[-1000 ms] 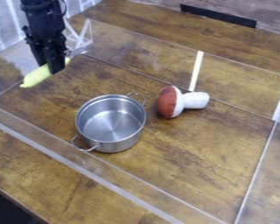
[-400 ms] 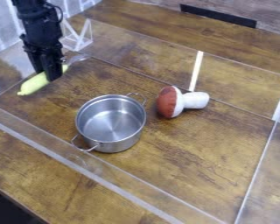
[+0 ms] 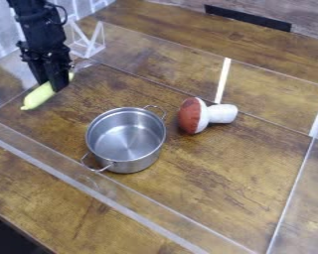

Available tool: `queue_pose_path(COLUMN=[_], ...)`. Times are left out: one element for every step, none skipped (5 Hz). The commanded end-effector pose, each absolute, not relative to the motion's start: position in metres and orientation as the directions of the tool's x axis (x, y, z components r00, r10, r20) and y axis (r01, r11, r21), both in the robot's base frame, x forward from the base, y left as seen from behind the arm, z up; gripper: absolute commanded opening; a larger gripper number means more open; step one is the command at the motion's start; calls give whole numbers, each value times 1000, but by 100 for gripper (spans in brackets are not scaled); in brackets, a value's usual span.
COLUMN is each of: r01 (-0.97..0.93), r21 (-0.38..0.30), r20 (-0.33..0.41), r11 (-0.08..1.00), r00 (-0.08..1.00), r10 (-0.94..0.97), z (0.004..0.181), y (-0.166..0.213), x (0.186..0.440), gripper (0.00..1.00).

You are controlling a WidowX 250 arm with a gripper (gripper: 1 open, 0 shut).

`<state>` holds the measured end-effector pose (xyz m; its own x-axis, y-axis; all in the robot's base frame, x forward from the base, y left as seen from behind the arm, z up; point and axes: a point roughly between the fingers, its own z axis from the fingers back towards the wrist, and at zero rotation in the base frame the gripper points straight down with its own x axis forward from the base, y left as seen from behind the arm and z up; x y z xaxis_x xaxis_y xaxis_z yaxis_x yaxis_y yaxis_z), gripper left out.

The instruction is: Move the green spoon to the left

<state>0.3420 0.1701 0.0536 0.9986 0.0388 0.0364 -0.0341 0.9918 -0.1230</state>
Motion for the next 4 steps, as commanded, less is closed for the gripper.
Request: queue_pose_path(r01=[9,66,80,70], r21=[-120,-143,-165,-175], r20=[74,67,70,60], r11=[993,988,983,982], r00=[997,996,995,996], r10=[0,-57,-69,-60], z=[70,67,73,70], y=[186,192,180,182], x=[342,344,351,345], gripper=[0,0,0,100])
